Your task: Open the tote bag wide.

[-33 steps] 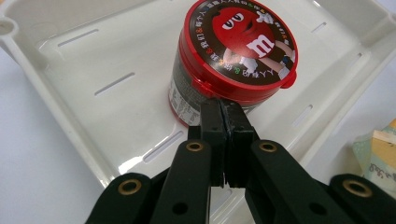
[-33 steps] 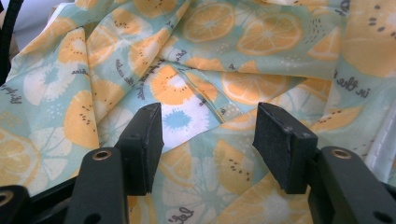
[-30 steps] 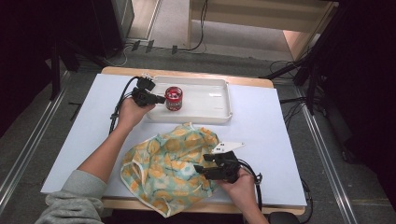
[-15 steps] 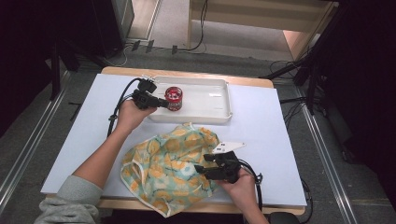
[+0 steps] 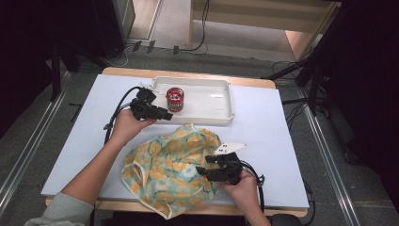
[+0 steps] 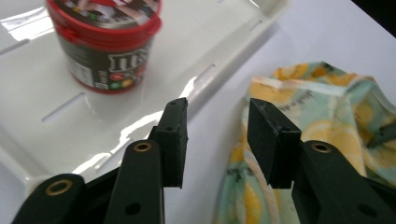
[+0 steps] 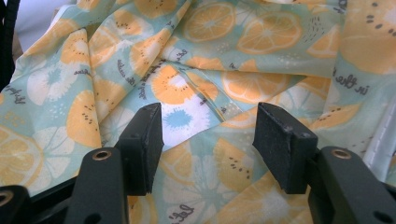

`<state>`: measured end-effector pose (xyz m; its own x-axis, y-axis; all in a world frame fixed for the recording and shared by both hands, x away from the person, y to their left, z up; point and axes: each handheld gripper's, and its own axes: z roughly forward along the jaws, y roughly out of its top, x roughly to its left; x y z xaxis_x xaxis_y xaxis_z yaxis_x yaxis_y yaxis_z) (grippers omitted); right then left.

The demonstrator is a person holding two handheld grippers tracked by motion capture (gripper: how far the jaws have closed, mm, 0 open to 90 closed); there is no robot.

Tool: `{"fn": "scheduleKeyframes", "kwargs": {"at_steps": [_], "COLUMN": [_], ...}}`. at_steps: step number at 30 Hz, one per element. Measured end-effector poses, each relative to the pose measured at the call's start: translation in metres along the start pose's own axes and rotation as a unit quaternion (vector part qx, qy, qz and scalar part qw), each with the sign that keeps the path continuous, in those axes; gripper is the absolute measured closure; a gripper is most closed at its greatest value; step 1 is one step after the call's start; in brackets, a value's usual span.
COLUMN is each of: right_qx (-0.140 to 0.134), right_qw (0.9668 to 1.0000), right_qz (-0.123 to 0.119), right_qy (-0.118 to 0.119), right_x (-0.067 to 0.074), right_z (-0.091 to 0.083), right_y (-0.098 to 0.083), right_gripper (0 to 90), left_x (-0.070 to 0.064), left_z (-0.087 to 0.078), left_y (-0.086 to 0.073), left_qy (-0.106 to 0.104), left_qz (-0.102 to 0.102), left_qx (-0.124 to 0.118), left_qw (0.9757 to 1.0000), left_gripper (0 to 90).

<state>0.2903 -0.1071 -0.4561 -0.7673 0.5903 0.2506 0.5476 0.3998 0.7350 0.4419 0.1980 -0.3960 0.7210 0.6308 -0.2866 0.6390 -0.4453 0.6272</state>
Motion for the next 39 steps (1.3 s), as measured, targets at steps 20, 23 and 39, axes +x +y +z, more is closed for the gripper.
{"fn": "scheduleKeyframes", "kwargs": {"at_steps": [20, 23, 39], "right_qx": [-0.005, -0.006, -0.011], "right_qw": [0.9999, 0.9999, 0.9998], "right_qz": [0.012, 0.01, 0.013], "right_qy": [-0.003, -0.005, -0.012], "right_x": [-0.007, -0.009, -0.016], "right_z": [-0.01, -0.011, -0.017], "right_y": [-0.001, -0.001, -0.002], "right_gripper": [41.3, 41.1, 40.7], "left_x": [-0.038, -0.042, -0.055], "left_z": [-0.019, -0.022, -0.04], "left_y": [-0.041, -0.046, -0.08], "left_qy": [-0.02, -0.02, -0.015], "left_qz": [0.031, 0.034, 0.04], "left_qx": [-0.002, -0.005, -0.033], "left_qw": [0.9993, 0.9992, 0.9986], "left_gripper": [41.9, 39.8, 37.6]}}
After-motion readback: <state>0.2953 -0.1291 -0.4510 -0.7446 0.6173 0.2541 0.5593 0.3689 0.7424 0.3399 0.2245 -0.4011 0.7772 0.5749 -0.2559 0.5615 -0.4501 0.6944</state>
